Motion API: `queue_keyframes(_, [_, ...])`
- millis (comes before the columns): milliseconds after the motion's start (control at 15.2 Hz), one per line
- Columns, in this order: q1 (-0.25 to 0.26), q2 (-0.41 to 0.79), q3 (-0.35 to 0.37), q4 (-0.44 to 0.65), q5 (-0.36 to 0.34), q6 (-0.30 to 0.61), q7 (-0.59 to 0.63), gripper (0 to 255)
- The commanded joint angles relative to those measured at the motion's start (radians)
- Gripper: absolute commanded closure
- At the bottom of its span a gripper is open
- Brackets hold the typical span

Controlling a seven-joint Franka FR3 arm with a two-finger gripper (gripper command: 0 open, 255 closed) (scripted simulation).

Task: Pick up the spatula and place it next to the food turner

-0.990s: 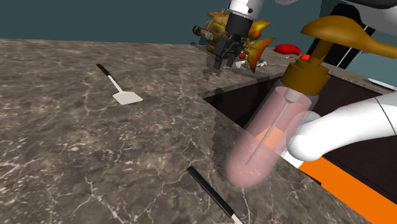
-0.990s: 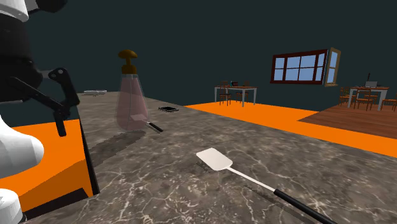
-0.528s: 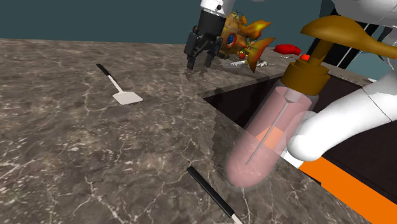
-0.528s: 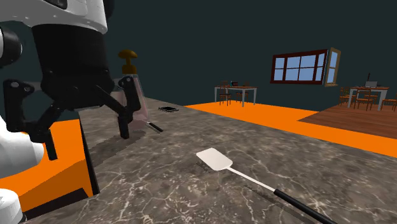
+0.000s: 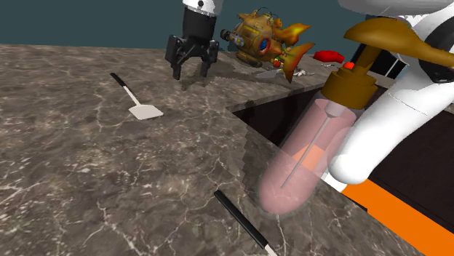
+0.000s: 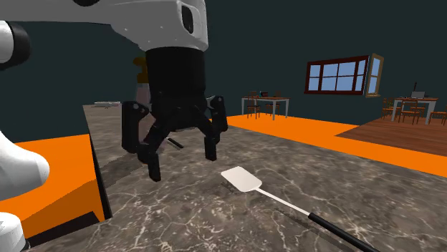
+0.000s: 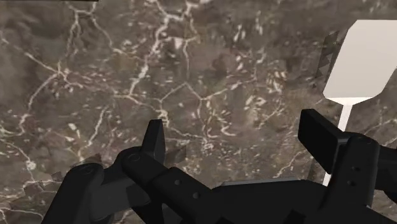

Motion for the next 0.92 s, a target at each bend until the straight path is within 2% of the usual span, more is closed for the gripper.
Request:
queue_keyframes(0, [0.007,0.085,0.03,0.08,-0.042,-0.002,0.06,0])
queue_keyframes(330, [0.067,0.319,0.082,0.315,-0.175,-0.038,0.209,0])
queue_keyframes(660, [0.196,0.585,0.081,0.645,-0.319,-0.139,0.32,0])
queue_keyframes(726, [0.21,0.607,0.076,0.676,-0.329,-0.149,0.325,0])
queue_keyframes(858, [0.203,0.6,0.075,0.637,-0.325,-0.118,0.326,0])
